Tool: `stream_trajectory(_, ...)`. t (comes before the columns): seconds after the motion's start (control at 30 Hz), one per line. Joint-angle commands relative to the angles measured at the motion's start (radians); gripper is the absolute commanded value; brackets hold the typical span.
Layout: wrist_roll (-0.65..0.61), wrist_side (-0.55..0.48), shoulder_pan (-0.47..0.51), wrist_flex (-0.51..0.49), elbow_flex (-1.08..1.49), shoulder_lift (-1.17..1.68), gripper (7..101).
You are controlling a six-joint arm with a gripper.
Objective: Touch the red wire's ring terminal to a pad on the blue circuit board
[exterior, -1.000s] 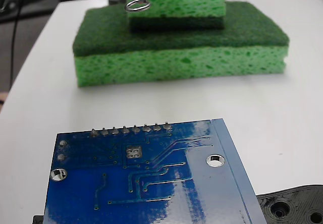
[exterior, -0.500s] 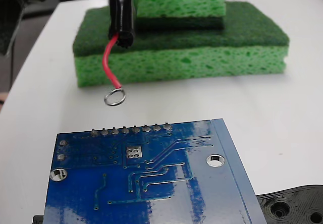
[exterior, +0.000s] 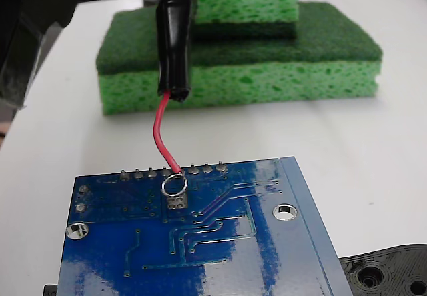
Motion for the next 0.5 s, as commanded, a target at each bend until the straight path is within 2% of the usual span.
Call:
stream_trajectory(0.03,0.0,-0.002,0.0,-0.002,-0.011,0.002,100.3)
stream_trajectory(0.5,0.0,-0.005,-0.002,0.006,-0.014,-0.008,100.3)
